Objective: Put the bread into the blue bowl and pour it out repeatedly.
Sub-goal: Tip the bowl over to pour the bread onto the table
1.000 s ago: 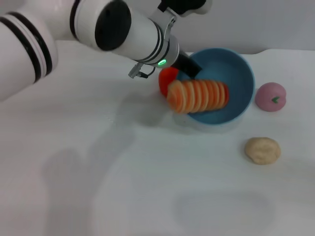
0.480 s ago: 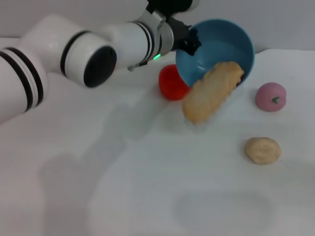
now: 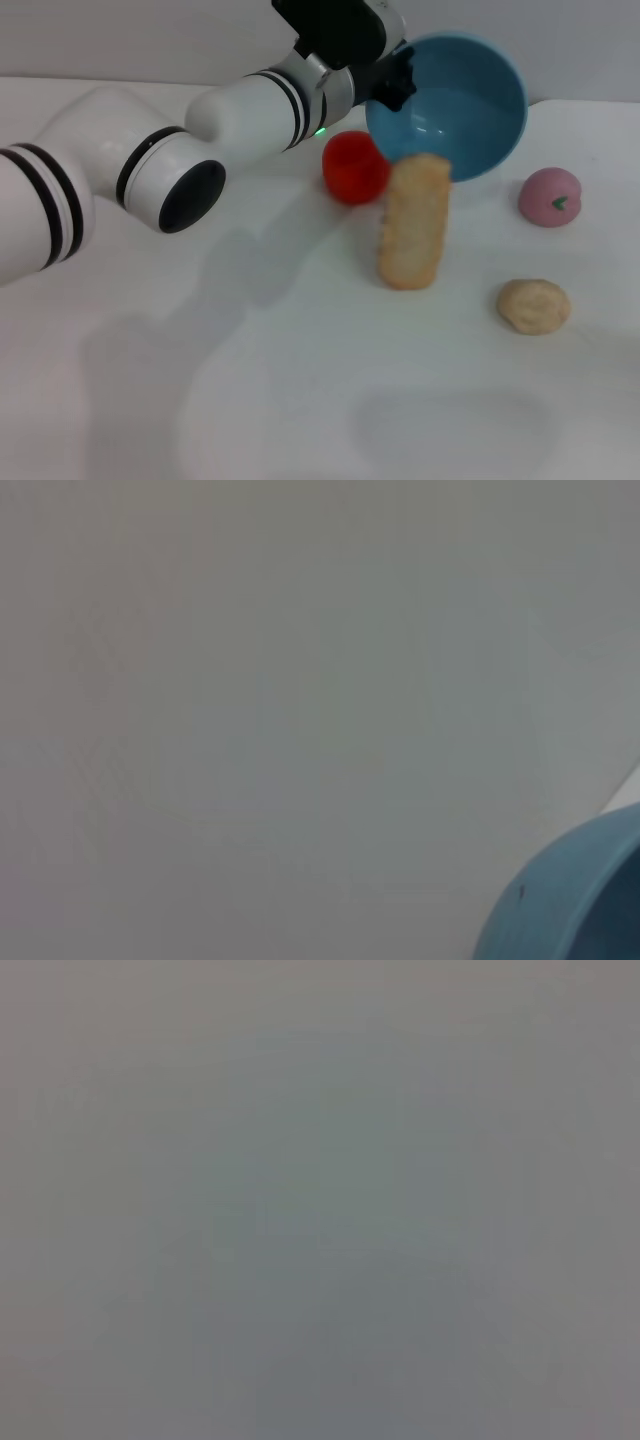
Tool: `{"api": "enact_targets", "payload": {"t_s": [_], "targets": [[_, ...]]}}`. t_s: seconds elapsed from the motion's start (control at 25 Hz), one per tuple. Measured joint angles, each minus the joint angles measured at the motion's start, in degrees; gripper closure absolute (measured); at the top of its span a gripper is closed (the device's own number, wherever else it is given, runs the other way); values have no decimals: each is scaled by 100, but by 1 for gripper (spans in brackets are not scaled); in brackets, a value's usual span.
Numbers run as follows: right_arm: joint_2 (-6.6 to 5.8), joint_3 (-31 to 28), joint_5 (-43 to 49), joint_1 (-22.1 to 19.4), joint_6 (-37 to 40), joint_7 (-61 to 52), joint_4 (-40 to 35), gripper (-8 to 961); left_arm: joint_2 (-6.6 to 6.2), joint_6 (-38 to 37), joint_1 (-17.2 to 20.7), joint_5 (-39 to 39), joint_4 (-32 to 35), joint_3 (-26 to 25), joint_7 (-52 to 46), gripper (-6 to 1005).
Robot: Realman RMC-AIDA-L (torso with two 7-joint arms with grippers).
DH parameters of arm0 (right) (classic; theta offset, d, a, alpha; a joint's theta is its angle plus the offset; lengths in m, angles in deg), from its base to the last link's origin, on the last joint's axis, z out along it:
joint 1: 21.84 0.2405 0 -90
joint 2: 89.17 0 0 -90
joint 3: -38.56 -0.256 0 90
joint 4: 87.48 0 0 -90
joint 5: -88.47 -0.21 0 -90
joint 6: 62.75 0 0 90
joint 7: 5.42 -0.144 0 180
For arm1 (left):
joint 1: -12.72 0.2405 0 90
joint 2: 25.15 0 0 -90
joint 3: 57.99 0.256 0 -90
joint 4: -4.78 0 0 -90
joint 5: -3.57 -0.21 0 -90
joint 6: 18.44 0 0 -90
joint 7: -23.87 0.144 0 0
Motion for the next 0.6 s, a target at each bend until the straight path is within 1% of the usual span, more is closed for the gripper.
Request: {"api": "enact_targets", "payload": {"t_s": [0.16, 0.24, 0.44, 0.52, 0.6], "targets": [[0, -9, 0, 31, 0, -1, 18, 467, -2, -623, 162, -14, -3, 28, -2, 987], [0, -9, 0, 48, 0, -1, 22, 467, -3, -1267, 296, 9, 37, 97, -16, 987], [0, -7, 0, 100, 0, 11, 30, 467, -3, -2324, 499, 19, 114, 333, -37, 987], [0, 9, 0, 117, -6, 10, 42, 467, -3, -2485, 533, 19, 145, 383, -39, 988], [-4, 34, 7, 135, -17, 8, 45, 467, -2, -2413, 570, 34, 217, 344, -40, 988]]}}
